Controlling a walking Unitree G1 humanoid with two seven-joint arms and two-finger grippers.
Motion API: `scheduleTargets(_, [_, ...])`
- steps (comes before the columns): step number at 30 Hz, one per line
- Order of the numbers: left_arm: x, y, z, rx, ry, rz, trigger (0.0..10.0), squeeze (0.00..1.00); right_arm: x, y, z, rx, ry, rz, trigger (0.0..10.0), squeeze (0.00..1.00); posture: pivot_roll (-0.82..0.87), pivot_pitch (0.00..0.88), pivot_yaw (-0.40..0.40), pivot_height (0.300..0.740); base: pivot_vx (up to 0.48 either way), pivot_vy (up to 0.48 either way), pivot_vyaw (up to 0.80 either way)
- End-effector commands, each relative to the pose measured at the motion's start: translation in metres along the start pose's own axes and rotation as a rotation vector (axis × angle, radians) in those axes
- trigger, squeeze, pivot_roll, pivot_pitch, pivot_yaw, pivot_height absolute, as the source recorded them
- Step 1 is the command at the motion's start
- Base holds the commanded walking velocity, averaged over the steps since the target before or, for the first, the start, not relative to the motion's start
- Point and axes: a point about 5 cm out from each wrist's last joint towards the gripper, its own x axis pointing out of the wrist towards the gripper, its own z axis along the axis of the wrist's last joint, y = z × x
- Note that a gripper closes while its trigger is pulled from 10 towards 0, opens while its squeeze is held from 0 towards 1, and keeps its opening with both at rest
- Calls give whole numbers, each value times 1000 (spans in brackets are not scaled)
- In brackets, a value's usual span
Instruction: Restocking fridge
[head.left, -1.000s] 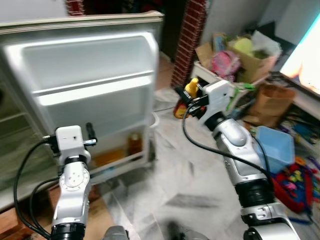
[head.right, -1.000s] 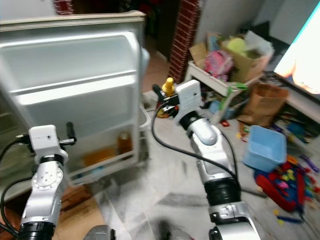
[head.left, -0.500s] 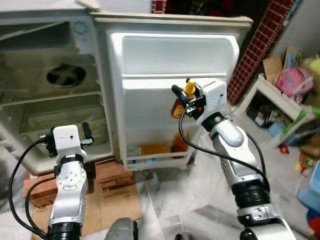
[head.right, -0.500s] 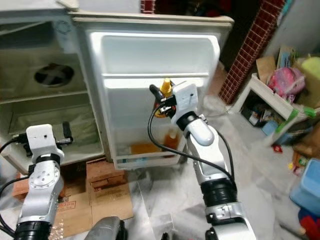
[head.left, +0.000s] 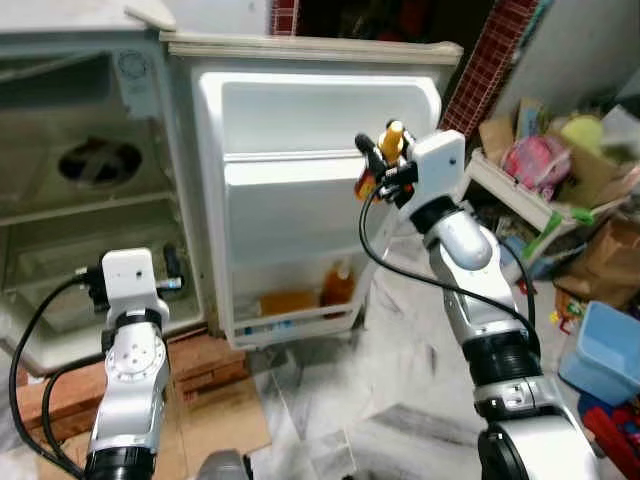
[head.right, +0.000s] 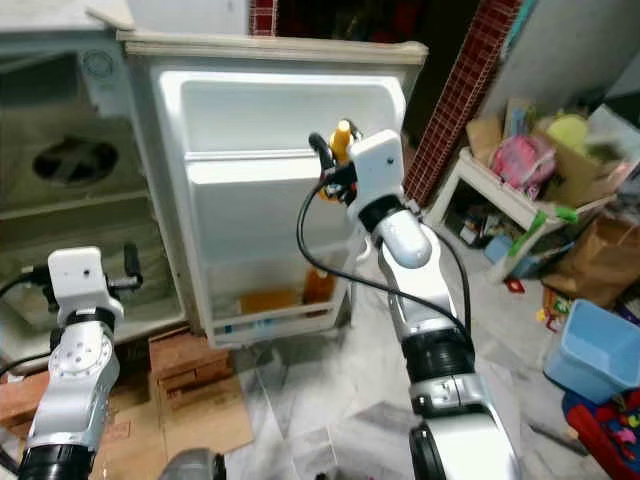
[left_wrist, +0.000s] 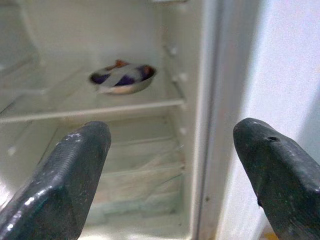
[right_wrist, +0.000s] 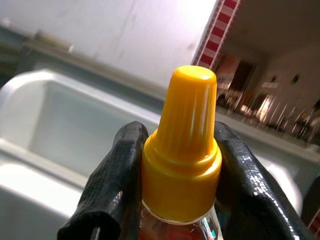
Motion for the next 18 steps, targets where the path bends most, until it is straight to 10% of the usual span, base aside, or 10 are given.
scheduleTargets(1, [0,-9,2,-5,-2,-27,10000,0,8,-7,19,-56,-82,-13,10000,0,64,0,-89,716,0,0,0])
scheduleTargets(18, [-2,-10,2,-13,-7,-22,10000,0,37,1,39,-169,-204,34,10000,0,79,0,-105,716,155,0,0])
